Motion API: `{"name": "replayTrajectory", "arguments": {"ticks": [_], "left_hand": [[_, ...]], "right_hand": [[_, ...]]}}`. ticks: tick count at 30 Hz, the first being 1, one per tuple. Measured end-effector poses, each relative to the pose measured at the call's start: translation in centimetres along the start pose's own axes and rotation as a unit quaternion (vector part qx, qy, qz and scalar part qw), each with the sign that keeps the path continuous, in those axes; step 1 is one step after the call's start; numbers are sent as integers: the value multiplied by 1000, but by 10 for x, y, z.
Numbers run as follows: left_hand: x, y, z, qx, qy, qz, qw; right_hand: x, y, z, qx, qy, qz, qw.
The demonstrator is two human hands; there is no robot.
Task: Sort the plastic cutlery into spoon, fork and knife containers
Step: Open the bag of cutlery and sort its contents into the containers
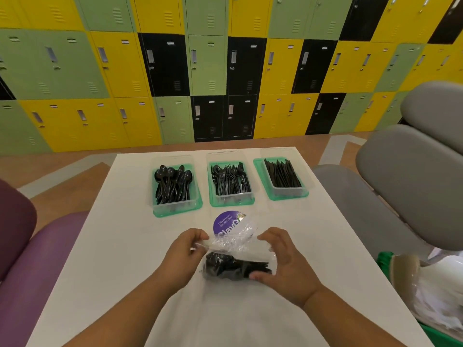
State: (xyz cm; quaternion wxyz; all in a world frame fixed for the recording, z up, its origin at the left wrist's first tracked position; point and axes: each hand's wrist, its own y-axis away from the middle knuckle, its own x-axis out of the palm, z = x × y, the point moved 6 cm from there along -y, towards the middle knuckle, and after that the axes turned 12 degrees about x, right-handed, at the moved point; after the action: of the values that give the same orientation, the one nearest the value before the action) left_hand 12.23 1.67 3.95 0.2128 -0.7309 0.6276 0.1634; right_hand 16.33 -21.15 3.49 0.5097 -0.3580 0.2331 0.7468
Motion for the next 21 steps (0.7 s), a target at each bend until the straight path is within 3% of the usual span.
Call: {"name": "replayTrajectory", "arguments": {"ticks": [2,4,7,10,14,17,19,21], "left_hand": [[2,5,5,-33,48,8,998],[3,7,4,-43,70,17,996],[-2,4,2,-43,86,-19,995],[-6,1,-3,-47,79,-34,995],[-6,-1,-24,7,84,-63,994],[-3,1,-33,32,42,-45,998],[-1,2,-30,17,40,-29,999],[0,2,-29,-17,85,-30,996]], "right_hand": [[7,4,-7,-11,94,13,995],[4,-1,-11,4,94,-3,996],[-5,-16,-9,23,-4,-1,1000],[-25,-30,-1,105,-137,16,985],[-35,-40,10,155,-189,77,967],[-37,-45,6,182,-210,50,959],[-45,-43,3,137,-141,-30,980],[-46,-35,7,28,-63,-64,996]]}}
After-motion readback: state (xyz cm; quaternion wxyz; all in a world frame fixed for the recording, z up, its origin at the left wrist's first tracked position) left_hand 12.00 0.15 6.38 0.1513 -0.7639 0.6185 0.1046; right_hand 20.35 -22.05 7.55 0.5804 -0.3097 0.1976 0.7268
